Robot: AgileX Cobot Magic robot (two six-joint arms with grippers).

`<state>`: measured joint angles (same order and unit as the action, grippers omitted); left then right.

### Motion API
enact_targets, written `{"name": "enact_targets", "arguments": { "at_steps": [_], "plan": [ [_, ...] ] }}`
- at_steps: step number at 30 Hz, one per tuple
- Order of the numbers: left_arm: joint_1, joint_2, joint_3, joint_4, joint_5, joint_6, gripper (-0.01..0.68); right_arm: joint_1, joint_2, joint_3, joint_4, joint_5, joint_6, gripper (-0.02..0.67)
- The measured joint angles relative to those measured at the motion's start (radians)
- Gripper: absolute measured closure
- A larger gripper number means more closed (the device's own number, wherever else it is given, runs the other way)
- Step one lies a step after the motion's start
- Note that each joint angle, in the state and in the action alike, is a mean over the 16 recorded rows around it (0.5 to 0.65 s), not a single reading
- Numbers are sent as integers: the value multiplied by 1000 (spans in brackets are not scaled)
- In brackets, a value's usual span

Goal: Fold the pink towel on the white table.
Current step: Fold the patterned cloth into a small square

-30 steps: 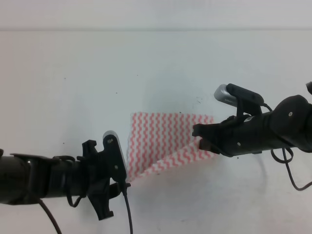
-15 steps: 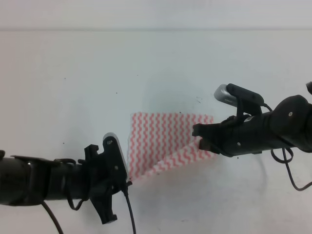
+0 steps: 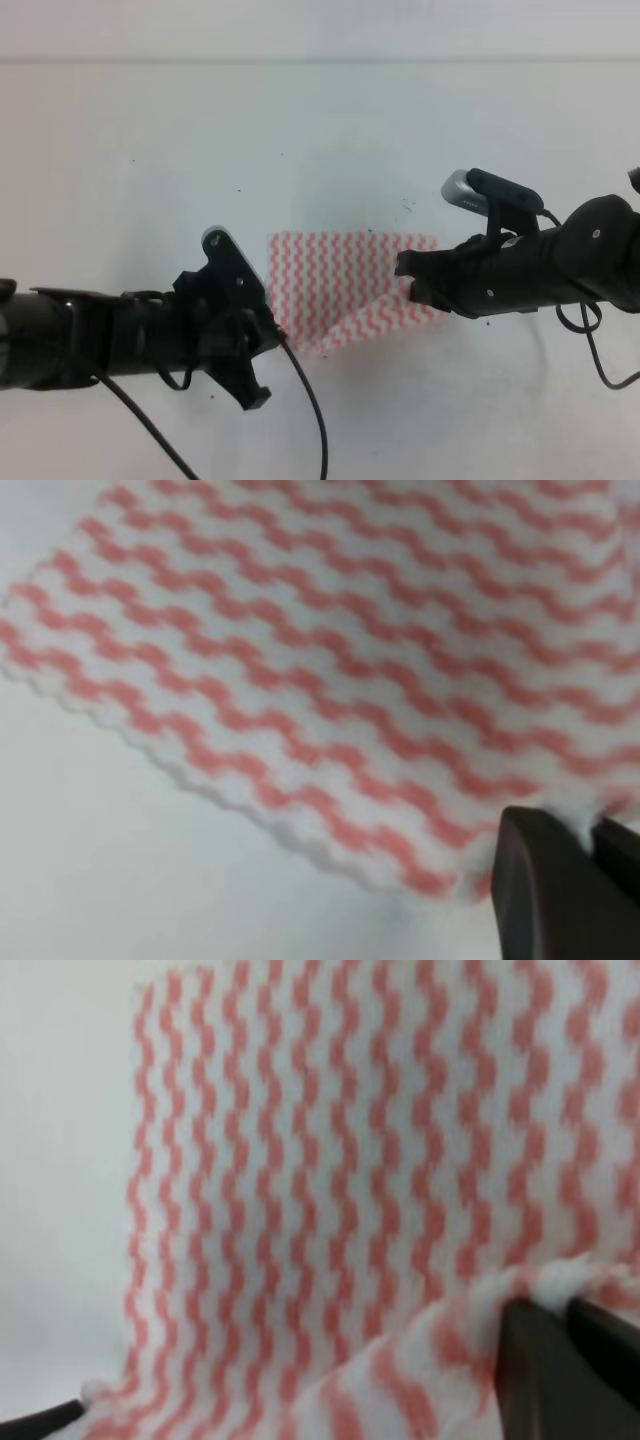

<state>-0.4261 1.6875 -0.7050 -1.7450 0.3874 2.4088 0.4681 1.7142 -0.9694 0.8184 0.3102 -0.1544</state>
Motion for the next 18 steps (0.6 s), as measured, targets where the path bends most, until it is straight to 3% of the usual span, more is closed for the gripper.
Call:
{"name": "enact_targets", "arguments": {
  "at_steps": [18],
  "plan": [
    [2, 12, -119, 0, -100, -136, 677, -21, -7, 0, 8, -70, 1, 666]
  ]
}}
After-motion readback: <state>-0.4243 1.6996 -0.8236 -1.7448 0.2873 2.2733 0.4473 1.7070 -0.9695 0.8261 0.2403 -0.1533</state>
